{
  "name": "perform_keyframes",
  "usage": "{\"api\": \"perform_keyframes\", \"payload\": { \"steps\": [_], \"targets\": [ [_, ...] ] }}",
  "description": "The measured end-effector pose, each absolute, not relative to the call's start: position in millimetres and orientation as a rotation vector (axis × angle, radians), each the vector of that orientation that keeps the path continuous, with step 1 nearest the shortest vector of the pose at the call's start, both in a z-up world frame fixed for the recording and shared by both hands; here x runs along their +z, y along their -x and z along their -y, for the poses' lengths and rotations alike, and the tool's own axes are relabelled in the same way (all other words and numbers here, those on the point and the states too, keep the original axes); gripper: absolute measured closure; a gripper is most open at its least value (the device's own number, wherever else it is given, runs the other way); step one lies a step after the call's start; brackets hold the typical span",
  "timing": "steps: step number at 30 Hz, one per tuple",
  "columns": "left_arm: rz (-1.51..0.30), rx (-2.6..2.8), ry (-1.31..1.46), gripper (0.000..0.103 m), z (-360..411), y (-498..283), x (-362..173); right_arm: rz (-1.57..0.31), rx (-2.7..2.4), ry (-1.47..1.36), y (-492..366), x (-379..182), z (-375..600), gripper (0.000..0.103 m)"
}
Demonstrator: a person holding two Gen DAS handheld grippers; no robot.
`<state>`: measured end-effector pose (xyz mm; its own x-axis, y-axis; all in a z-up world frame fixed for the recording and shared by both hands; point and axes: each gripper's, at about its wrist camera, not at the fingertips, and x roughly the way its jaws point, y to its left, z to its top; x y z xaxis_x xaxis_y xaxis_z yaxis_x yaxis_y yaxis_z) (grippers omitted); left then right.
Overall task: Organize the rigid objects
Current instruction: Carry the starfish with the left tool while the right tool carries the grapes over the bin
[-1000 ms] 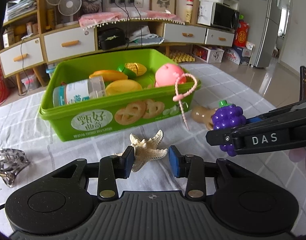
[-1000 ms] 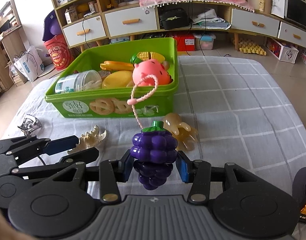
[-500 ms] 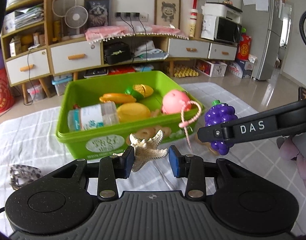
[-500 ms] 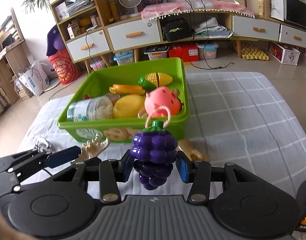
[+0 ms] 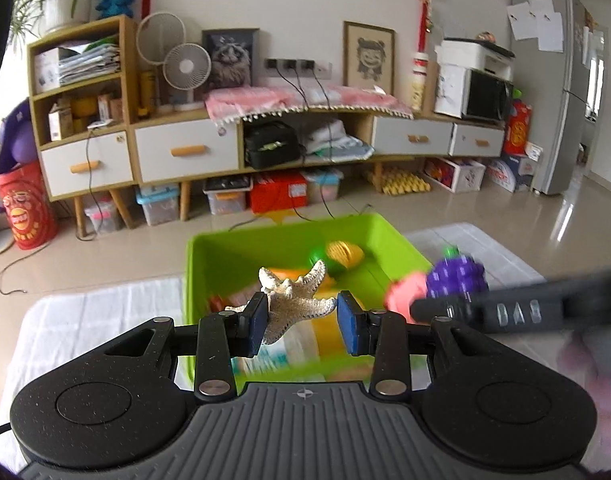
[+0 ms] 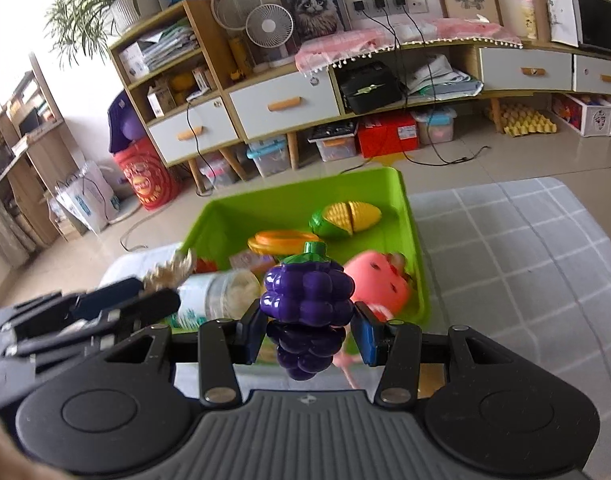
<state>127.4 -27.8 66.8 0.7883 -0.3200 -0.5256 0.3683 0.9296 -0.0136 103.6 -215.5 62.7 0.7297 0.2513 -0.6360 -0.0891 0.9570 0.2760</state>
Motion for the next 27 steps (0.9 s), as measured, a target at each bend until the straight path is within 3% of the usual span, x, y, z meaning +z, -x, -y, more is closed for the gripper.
{"api": "perform_keyframes", "payload": {
  "steps": [10, 27],
  "targets": [
    [-0.598, -0.345, -0.05, 0.06, 34, -185, 63, -0.704, 0.251, -0.252, -122, 58, 202, 0.073],
    [-0.643, -0.29, -0.02, 0.06, 20, -206, 45, -0.706, 0.249, -0.218, -135, 47, 194, 0.073]
  ]
}}
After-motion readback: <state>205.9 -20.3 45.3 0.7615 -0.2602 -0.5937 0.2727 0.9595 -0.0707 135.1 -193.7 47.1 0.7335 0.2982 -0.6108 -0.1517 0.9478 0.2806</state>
